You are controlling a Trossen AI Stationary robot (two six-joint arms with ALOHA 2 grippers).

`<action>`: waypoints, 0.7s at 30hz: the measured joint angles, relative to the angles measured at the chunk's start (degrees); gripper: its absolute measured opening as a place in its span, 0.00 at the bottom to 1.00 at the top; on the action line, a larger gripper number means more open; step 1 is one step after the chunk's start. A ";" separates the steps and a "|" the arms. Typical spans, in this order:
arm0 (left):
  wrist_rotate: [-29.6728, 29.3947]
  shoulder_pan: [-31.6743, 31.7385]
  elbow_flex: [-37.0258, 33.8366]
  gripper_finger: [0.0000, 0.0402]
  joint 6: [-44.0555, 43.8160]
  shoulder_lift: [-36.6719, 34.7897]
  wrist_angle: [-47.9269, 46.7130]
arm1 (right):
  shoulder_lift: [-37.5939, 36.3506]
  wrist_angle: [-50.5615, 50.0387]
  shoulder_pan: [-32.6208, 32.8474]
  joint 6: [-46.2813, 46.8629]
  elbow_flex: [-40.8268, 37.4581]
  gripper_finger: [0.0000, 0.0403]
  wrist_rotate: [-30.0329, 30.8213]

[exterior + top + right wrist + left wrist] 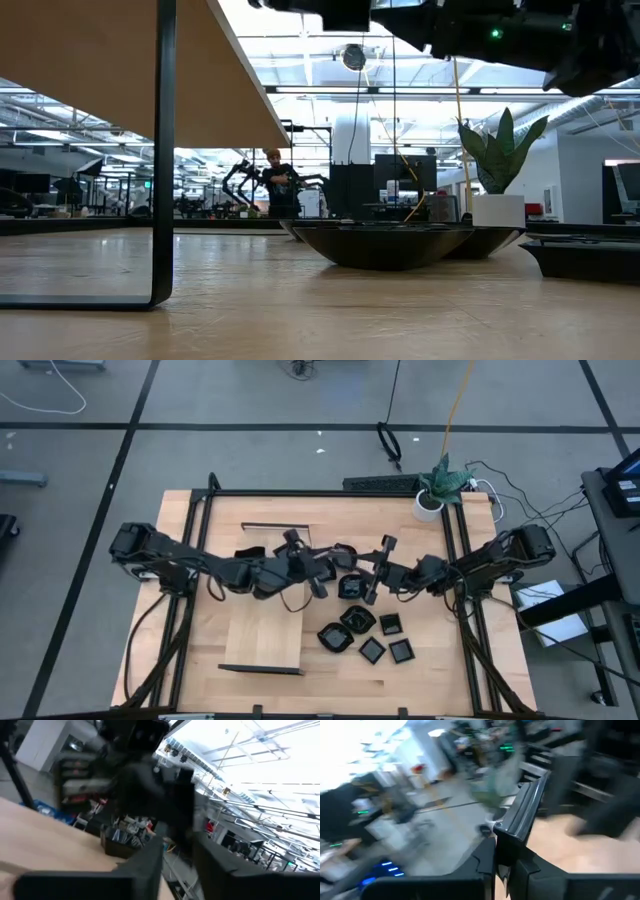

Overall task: Pick & Place Mini shaped plates
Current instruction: Stack the square plate on top of the square plate on the shelf

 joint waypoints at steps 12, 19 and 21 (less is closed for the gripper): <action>-22.48 -4.60 0.06 0.03 -9.40 -20.64 -21.81 | 0.00 0.53 1.69 -0.06 0.00 0.60 7.20; 20.68 7.50 7.14 0.03 -38.10 -29.47 -56.84 | -0.04 1.50 1.69 1.30 0.00 0.57 7.17; 29.01 11.83 8.89 0.03 -40.59 -29.15 -65.16 | -0.04 1.62 1.69 1.35 0.00 0.56 7.13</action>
